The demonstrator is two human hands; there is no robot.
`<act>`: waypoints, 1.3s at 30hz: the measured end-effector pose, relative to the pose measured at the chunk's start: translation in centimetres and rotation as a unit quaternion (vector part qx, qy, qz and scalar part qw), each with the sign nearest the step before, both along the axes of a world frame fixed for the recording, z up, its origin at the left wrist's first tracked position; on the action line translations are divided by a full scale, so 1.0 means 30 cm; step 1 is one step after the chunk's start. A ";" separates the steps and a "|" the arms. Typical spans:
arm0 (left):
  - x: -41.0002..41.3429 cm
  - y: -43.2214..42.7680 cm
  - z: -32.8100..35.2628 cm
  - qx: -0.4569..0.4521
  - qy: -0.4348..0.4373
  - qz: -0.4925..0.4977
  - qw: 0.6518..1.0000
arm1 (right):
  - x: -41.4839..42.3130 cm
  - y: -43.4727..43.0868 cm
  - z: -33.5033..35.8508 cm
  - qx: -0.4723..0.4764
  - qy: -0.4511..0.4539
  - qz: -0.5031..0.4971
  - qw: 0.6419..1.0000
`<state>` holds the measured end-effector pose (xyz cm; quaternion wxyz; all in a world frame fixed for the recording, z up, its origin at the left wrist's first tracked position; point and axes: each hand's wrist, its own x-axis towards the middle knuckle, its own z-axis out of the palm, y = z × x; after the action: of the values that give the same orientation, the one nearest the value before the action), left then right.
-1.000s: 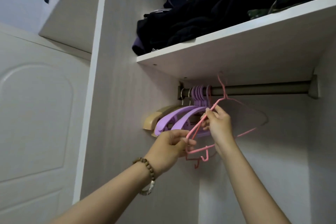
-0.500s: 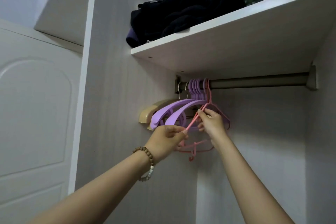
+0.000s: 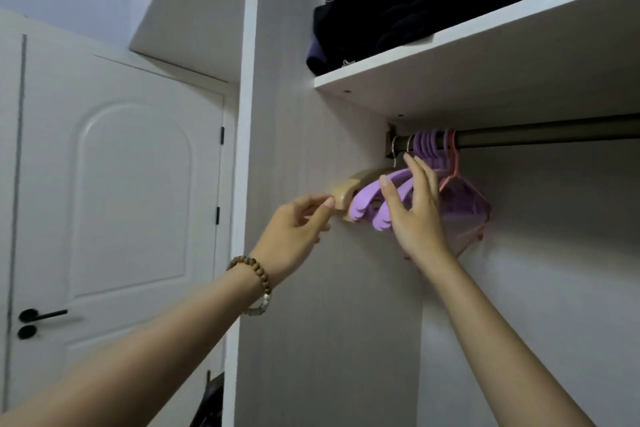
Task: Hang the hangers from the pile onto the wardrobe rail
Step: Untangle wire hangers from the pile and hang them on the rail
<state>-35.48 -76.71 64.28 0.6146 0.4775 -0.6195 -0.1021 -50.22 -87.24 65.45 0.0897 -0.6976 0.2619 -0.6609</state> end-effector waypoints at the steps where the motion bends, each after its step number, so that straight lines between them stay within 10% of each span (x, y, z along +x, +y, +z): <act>1: 0.045 0.039 -0.002 -0.012 -0.015 0.026 0.999 | 0.043 0.034 0.002 -0.011 0.010 0.002 1.000; 17: 1.051 1.180 -0.358 0.106 -0.146 0.472 0.863 | 1.176 0.899 -0.304 -0.020 0.263 0.248 0.932; 39: 1.349 2.438 -1.882 0.525 0.132 0.660 0.521 | 2.062 2.056 -1.800 0.000 0.598 0.532 0.600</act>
<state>4.99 -3.56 7.82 0.2185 0.9668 0.1276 -0.0361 11.64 -25.55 11.45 0.2487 -0.9528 -0.1600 0.0688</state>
